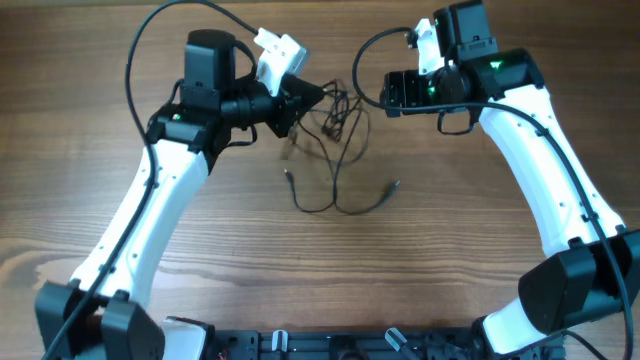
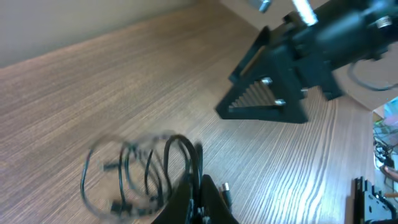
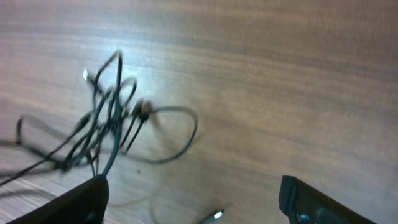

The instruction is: Untangle cables

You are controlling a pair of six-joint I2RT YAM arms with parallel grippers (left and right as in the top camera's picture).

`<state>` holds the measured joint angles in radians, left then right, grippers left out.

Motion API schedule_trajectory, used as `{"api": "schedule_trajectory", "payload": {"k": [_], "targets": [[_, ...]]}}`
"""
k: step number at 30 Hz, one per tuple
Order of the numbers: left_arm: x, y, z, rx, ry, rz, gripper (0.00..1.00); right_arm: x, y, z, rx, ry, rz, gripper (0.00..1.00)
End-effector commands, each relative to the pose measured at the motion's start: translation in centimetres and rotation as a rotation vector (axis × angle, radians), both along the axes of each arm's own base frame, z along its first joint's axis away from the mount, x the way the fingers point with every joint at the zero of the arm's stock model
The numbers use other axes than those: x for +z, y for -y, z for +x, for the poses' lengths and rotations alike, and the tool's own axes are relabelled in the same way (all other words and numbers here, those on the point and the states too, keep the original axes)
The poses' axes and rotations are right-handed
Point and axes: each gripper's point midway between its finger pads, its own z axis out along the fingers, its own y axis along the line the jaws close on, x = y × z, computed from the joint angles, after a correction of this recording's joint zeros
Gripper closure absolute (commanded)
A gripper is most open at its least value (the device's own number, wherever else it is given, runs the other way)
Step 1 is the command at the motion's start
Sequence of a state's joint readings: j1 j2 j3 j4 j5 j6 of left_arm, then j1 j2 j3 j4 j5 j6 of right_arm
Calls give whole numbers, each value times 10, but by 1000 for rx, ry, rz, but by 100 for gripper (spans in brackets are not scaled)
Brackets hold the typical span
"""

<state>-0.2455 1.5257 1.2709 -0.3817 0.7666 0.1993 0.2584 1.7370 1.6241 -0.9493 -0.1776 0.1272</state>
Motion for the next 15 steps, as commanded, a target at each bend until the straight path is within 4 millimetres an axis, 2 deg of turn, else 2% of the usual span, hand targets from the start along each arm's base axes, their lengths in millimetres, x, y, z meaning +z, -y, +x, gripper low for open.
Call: {"api": "schedule_trajectory", "payload": {"k": [1, 2, 3, 4, 5, 7, 8, 9, 11, 13, 14, 15], "targets": [[22, -3, -6, 17, 36, -20, 96, 3, -16, 3, 38, 3, 79, 16], [23, -3, -7, 17, 38, -21, 96, 3, -23, 3, 55, -4, 117, 21], [24, -3, -7, 20, 34, -25, 96, 1, -26, 4, 44, -17, 135, 30], [25, -2, -7, 27, 21, -37, 96, -5, -25, 6, 23, -33, 134, 45], [26, -2, -6, 36, 7, -50, 96, -11, -26, 7, 18, -45, 134, 53], [32, -1, -6, 49, -5, -74, 96, -25, -27, 11, 23, -67, 124, 64], [36, -2, -7, 52, -1, -80, 96, -34, -27, 13, 27, -83, 118, 82], [39, -2, -9, 52, 6, -82, 96, -42, -28, 14, 33, -98, 111, 92], [48, -3, -13, 53, 25, -90, 96, -57, -28, 16, 36, -126, 101, 92], [65, -7, -18, 62, 75, -101, 96, -73, -30, 20, 60, -142, 92, 91], [76, -12, -19, 101, 102, -105, 96, -81, -34, 22, 95, -139, 97, 80], [84, -15, -20, 123, 123, -104, 96, -84, -37, 22, 124, -136, 107, 76]]}}
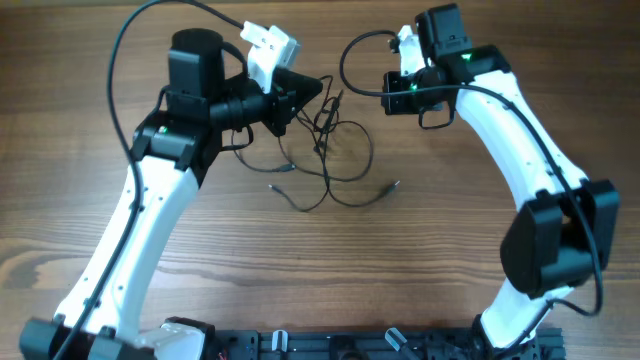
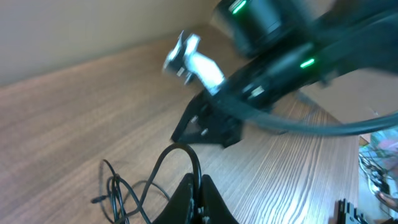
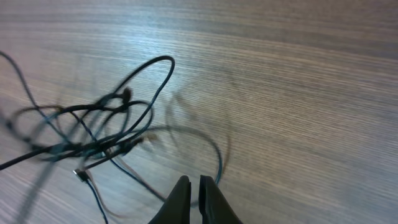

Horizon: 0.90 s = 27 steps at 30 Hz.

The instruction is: Untangle cables

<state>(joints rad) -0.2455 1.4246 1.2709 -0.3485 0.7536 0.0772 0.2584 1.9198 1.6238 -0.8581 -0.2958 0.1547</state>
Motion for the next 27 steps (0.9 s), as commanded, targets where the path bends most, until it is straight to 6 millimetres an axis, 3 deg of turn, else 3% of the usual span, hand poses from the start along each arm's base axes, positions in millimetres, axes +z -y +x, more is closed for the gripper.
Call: {"api": "schedule_trajectory", "payload": {"k": [1, 2, 4, 9, 15, 23, 27], "targets": [[46, -14, -11, 86, 112, -23, 96, -23, -16, 2, 128, 2, 40, 69], [57, -18, -16, 104, 144, -25, 96, -27, -20, 2, 158, 12, 56, 57], [74, -21, -27, 108, 188, -36, 96, -31, -26, 0, 219, 33, 80, 49], [98, -29, -42, 137, 262, -48, 96, -31, -40, -12, 369, 68, 149, 47], [102, -33, -40, 168, 277, -42, 96, -9, -69, -50, 665, 122, 361, 37], [101, -41, -32, 229, 283, -21, 96, -4, -73, -64, 749, 139, 420, 41], [100, -42, -31, 236, 281, -17, 96, -5, -69, -64, 756, 144, 410, 28]]}}
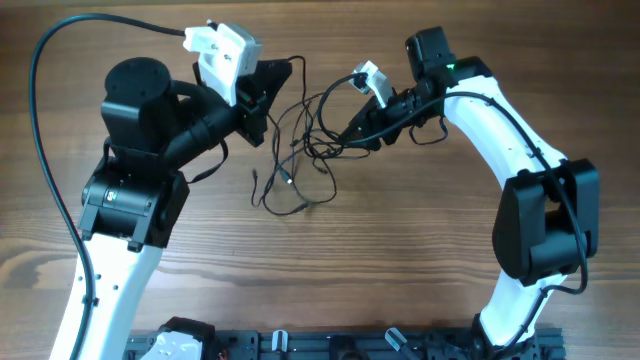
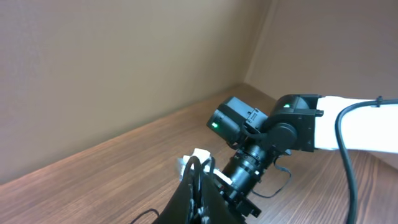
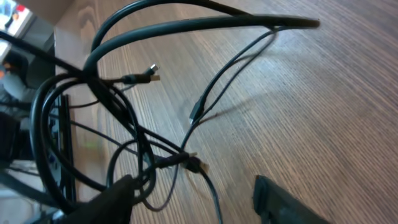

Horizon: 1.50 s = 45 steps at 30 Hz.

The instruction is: Untangle cables

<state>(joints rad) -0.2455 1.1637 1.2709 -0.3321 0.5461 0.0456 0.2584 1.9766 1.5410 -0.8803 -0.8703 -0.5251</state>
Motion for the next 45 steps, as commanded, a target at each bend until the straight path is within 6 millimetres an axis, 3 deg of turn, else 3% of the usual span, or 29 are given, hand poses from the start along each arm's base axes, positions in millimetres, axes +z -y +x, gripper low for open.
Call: {"api": "schedule_trajectory", "payload": {"k": [1, 4, 7, 12, 24, 33, 39, 45], "targets": [[7, -6, 3, 44, 19, -3, 96, -3, 1, -2, 32, 9, 34, 26], [2, -10, 9, 77, 14, 13, 96, -11, 18, 12, -48, 2, -26, 23], [-3, -9, 13, 77, 1, 17, 96, -13, 29, 11, -38, 11, -38, 22], [-9, -10, 20, 91, -11, 23, 96, -18, 38, -14, 107, 42, -56, 13], [11, -6, 4, 50, 20, -24, 96, -22, 31, 4, 157, 188, -44, 12], [19, -1, -8, -5, 37, -40, 96, -35, 23, 10, 162, 175, 15, 12], [19, 1, -10, -17, 28, -51, 96, -26, 7, 13, 173, 198, 118, 12], [22, 4, -13, -38, 26, -63, 96, -38, -18, 31, 100, 201, 33, 27]]}}
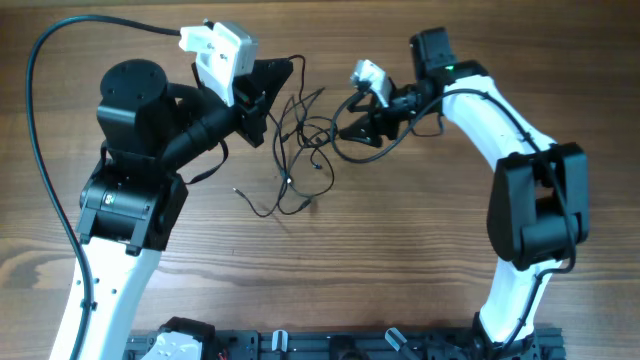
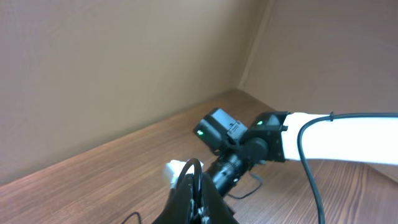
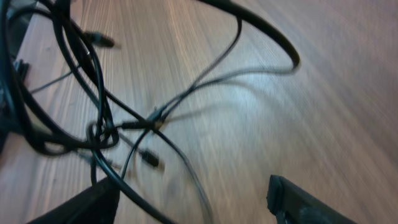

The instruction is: Untangle cables

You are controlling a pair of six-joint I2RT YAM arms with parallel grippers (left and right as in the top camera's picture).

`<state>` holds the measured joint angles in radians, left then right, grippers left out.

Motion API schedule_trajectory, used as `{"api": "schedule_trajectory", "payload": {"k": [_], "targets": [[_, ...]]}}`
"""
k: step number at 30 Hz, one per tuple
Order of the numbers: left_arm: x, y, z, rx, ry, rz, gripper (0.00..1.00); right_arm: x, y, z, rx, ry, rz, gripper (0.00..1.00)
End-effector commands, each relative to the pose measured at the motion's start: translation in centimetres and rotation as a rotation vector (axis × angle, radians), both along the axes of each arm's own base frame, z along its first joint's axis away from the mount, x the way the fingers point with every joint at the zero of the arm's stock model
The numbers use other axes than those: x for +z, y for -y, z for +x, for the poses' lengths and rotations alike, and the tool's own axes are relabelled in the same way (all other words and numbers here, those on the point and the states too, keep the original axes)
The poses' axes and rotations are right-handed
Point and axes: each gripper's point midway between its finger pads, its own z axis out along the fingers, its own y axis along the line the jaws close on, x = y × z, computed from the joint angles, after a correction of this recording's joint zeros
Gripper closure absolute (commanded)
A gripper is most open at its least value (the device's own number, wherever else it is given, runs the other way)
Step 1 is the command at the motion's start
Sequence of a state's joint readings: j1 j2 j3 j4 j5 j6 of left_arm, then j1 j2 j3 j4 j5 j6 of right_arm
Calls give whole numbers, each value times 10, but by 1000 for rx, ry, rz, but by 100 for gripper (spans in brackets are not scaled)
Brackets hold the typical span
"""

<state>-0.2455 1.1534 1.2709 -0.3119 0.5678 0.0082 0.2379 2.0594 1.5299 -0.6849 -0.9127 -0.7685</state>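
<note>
A tangle of thin black cables [image 1: 300,140] hangs from my left gripper [image 1: 283,75], which is raised above the table and shut on a cable loop [image 2: 193,167]. The loose ends [image 1: 262,203] trail on the wood. My right gripper [image 1: 352,128] is open at the right side of the tangle. In the right wrist view its fingers [image 3: 81,205] stand wide apart, with a thicker cable [image 3: 134,193] crossing by the left one and knotted strands [image 3: 124,121] just beyond. Nothing is pinched between them.
The wooden table [image 1: 470,250] carries the trailing cable ends. The left arm's own thick black cable [image 1: 60,40] arcs over the back left. The right arm [image 2: 348,137] shows across from the left wrist camera. A black rail [image 1: 330,345] runs along the front edge.
The hanging tangle has drawn in narrower, and its trailing ends lie a little further left. My right gripper, still open, has shifted slightly up and to the right. The left grip is unchanged.
First the tangle lay on the table with my left gripper shut on a strand and the right gripper open, apart from it. Then the right gripper was shut beside the tangle. Later the left arm held the tangle high, and the right gripper was open against it, as now.
</note>
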Motion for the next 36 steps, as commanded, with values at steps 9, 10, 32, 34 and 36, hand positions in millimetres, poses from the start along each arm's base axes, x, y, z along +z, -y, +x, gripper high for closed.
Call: {"api": "schedule_trajectory", "payload": {"k": [9, 10, 32, 34, 36], "targets": [[15, -1, -7, -4, 30, -20, 96, -61, 56, 49, -542, -191, -354, 95], [14, -3, -5, 12, 28, -17, 96, -63, 73, 57, -634, -205, -381, 96], [-2, -25, 5, 87, -20, 23, 96, -83, 311, 57, -1489, -512, -505, 96], [0, -29, 4, 98, -14, 22, 96, -84, 326, 52, -1598, -517, -552, 96], [4, -33, 2, 108, -4, 20, 96, -84, 347, 41, -1756, -523, -613, 96]]}}
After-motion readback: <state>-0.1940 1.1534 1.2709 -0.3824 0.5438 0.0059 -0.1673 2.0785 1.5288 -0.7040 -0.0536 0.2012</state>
